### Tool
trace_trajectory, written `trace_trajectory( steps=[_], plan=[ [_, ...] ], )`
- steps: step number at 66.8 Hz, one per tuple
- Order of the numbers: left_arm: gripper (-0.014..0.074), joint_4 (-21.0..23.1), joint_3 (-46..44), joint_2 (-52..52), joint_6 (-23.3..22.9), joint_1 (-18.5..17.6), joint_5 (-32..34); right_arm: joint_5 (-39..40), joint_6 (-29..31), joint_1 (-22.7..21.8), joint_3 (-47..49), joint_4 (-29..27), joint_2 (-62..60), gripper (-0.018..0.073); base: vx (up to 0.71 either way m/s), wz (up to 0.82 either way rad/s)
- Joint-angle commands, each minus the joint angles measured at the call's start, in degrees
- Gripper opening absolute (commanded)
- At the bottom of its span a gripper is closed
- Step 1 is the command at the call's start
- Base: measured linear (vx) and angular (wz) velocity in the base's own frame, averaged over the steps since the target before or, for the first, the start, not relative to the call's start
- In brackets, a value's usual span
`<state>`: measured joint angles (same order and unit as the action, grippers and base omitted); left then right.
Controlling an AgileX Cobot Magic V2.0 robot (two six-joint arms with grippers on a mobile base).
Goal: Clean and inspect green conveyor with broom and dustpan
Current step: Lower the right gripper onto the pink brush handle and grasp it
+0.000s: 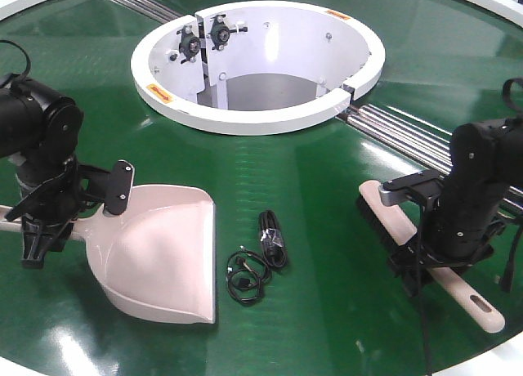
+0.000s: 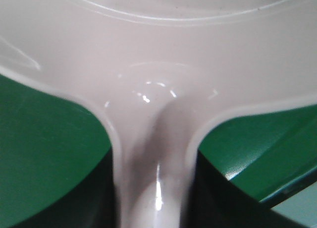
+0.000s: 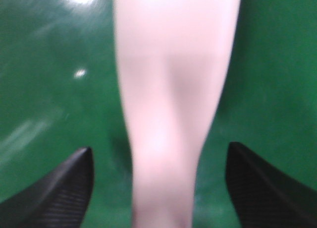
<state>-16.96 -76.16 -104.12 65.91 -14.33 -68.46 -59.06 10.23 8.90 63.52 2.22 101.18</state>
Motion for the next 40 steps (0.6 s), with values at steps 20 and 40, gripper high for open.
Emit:
trace_trajectory(
  steps=[20, 40],
  plan=[
    [-0.0006, -1.2, -1.6, 2.4, -0.2, -0.3, -3.0, -2.1, -4.8, -0.2, 3.0, 0.4, -1.5, -0.0018, 0.00, 0.00],
    [-0.0006, -1.2, -1.6, 2.4, -0.2, -0.3, -3.0, -6.8, -9.4, 2.7, 5.5, 0.1, -4.3, -0.0004, 0.00, 0.00]
  ],
)
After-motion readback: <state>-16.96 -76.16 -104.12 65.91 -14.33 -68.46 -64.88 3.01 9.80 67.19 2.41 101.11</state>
